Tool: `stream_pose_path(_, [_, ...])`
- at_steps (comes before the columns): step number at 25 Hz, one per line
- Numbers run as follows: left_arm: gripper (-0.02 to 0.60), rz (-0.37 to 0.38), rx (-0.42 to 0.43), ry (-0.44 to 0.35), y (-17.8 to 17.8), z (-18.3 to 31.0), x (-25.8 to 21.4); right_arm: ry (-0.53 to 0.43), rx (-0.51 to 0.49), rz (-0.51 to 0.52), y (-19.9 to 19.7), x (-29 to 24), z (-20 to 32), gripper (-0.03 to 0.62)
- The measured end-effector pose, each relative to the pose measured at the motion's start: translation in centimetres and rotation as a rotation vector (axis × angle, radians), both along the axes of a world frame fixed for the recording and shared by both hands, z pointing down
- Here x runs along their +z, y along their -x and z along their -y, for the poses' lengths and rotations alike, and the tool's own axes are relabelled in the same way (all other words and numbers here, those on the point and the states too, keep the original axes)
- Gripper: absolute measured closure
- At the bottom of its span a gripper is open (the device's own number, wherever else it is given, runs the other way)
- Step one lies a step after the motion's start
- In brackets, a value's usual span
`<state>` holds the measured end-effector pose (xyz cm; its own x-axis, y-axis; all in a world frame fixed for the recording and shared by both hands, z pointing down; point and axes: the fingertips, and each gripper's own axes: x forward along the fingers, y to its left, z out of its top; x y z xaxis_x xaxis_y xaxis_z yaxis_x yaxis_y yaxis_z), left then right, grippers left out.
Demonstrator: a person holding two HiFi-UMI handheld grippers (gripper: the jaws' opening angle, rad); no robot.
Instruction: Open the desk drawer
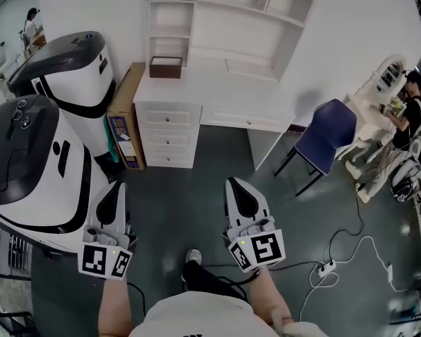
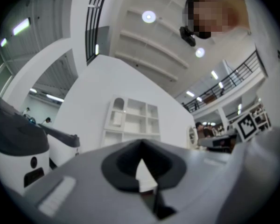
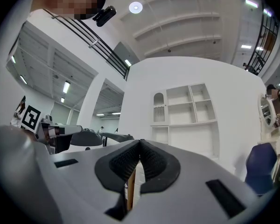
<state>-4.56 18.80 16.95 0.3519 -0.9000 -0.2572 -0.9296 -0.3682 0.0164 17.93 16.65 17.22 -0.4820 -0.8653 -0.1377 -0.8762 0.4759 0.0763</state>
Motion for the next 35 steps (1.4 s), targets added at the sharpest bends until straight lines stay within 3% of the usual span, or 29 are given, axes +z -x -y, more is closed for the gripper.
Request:
stream_pose_path(8, [0.574,0.021,0.001,-0.033,-2.1,10.9,-1.2,-0.008,-0.022,0.002,-1.1,-0.4,11.2,0.592])
stream_pose_path(15, [0.574,0.028,-0.017,-0.015,-2.6,15.9,-0.3,0.001,-0.059,0.011,-0.8,0.1,17.2,0.592])
stream_pose_path(21, [0.574,0.012,-0.018,-0.002,-1.4,20.4,0.0,0.035,-0.049,0.01,-0.1,1.2,21.3,0.592])
stream_pose_path(35, [0.574,0.033,0.13,-0.017,5.5,37.6,-0.3,0.037,0.09,0.03,6.7,1.4,36.1,0.592])
